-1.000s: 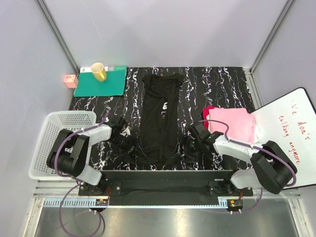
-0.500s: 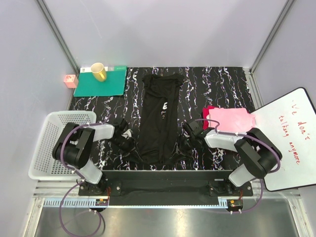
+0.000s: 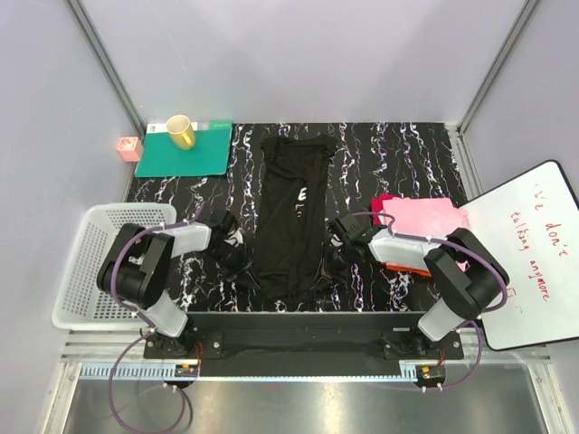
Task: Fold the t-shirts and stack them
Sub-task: Fold the tshirt
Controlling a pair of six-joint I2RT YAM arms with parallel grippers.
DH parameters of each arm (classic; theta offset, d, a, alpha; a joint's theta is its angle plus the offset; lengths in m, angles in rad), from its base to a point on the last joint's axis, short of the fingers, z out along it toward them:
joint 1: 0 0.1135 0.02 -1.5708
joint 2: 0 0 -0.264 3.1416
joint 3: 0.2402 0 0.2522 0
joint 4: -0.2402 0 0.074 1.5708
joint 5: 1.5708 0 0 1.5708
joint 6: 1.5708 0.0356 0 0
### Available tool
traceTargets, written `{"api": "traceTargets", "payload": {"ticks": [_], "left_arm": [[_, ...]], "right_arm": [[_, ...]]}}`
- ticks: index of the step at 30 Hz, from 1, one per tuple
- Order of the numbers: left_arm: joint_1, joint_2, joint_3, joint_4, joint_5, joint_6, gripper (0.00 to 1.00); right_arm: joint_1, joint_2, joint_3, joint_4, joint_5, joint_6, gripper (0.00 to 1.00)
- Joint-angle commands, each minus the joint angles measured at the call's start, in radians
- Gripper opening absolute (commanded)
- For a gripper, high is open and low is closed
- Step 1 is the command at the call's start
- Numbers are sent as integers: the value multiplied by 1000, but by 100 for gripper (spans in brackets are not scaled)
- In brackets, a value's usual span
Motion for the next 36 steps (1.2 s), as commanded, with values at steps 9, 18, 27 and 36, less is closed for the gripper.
{"api": "traceTargets", "payload": {"ticks": [9,18,27,36], "left_arm": [[-9,-276,103,-195,-149,93,0],[-9,-236,315,-235,-166,81,0],[-9,-48,539,-235,-203,109,0],[-9,150,778,-238,-218,119,0]], "right_arm": [[-1,-135,105,-136,13,-51,0],[-69,-77,280,-204,98,-127,0],[-219,81,526,-264,105,-281,0],[-260,265,764,-345,125,-374,0]]}}
